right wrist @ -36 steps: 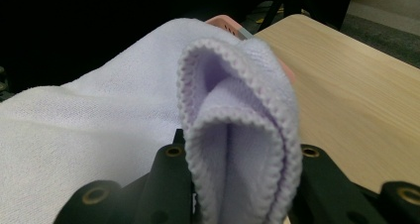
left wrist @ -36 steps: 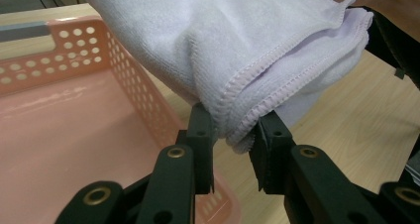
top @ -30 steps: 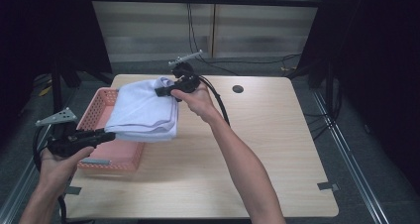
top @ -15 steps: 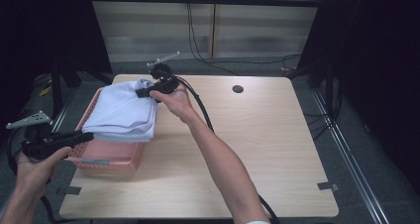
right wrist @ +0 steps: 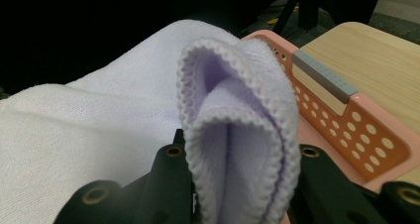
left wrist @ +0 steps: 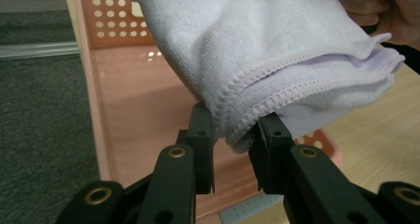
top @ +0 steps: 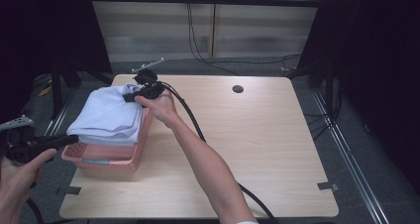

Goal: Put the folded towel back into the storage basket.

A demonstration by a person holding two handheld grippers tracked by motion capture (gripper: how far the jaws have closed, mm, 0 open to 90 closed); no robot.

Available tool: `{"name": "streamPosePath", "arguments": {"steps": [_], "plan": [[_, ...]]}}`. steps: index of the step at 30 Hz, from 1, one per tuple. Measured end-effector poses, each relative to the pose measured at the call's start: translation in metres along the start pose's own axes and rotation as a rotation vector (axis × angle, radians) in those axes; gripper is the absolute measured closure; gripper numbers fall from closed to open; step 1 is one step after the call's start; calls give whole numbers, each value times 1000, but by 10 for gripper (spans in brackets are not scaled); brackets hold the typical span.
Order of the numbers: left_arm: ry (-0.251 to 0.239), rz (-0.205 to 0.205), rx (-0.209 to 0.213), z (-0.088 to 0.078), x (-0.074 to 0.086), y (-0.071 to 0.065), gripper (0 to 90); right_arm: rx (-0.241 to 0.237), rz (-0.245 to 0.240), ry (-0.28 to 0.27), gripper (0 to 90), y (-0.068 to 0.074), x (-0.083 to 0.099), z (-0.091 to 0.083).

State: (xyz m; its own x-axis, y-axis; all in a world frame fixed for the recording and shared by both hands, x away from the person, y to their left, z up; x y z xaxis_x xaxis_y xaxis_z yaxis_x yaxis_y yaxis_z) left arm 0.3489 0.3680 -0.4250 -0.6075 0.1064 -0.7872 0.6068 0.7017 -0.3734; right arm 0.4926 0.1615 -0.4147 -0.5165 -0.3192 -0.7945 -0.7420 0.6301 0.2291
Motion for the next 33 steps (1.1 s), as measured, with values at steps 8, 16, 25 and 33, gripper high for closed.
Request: {"name": "streamPosePath", "arguments": {"steps": [8, 16, 25, 33], "plan": [[5, -37, -25, 4, 4, 18, 730, 20, 36, -1, 721, -1, 5, 16], [32, -59, -48, 9, 17, 27, 730, 30, 36, 22, 716, -2, 18, 35], [63, -70, -75, 13, 21, 35, 727, 23, 51, 46, 702, -5, 28, 51], [102, -60, -83, 18, 28, 34, 712, 27, 33, 78, 608, -6, 35, 59]]}}
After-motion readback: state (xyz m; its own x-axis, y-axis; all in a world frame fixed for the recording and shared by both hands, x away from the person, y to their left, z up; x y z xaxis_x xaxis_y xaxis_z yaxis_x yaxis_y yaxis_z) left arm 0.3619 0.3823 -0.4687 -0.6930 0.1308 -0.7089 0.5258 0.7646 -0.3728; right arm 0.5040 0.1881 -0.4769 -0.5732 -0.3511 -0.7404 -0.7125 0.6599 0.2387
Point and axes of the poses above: each handheld gripper's, and its own axes: z roughly forward along the jaws, x roughly out of its underside, y roughly to its left, the point moved 8 cm from there along z, roughly forward along the jaws, and after that the axes turned 9 degrees about x, right-handed, at the moved point
